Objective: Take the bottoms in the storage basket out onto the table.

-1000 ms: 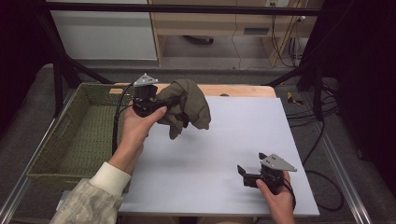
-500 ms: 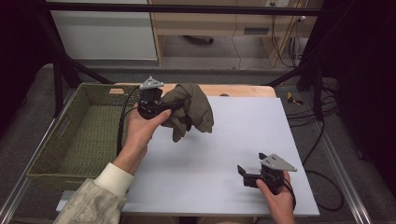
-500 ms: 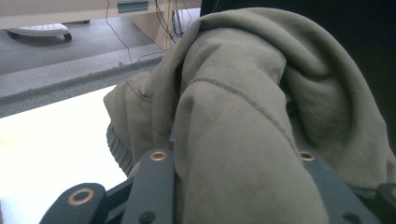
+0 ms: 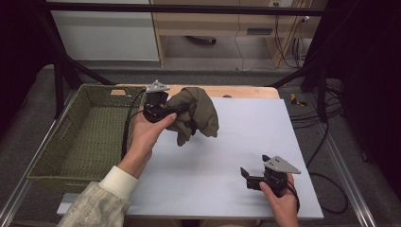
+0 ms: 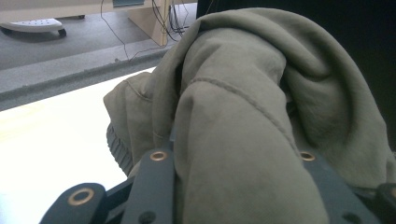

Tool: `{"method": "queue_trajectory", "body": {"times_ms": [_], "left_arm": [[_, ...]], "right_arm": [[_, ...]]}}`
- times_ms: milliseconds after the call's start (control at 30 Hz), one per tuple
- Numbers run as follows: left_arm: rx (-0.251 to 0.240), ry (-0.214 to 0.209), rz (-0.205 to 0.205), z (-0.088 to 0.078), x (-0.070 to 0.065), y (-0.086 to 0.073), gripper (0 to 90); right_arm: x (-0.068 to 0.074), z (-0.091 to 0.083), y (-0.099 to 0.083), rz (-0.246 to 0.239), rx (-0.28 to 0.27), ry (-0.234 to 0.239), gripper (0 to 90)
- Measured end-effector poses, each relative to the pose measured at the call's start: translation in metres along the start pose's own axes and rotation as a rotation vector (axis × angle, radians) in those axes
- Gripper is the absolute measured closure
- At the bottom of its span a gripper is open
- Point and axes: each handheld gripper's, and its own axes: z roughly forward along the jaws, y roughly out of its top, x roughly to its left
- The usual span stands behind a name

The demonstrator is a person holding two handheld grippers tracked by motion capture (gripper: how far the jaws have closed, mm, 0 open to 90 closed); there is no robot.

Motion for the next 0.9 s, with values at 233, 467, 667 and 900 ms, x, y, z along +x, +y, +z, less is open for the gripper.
{"method": "queue_trajectory", "body": {"times_ms": [233,467,667,900], "left_arm": [[0.005,-0.013,-0.021,0.006,0.002,-0.008,66.3],[0.013,-0.025,-0.032,0.015,-0.001,-0.014,66.3],[0.015,-0.049,-0.022,0.022,-0.008,-0.014,66.3],[0.019,-0.047,-0.019,0.029,-0.014,-0.011,66.2]], "right_arm": [[0.001,0.002,0.000,0.002,0.003,0.003,4.8],[-0.001,0.001,-0.001,0.006,0.002,0.000,4.7],[0.001,0.002,0.000,0.003,0.002,0.000,4.7],[-0.001,-0.001,0.000,0.005,-0.007,-0.007,4.7]]}}
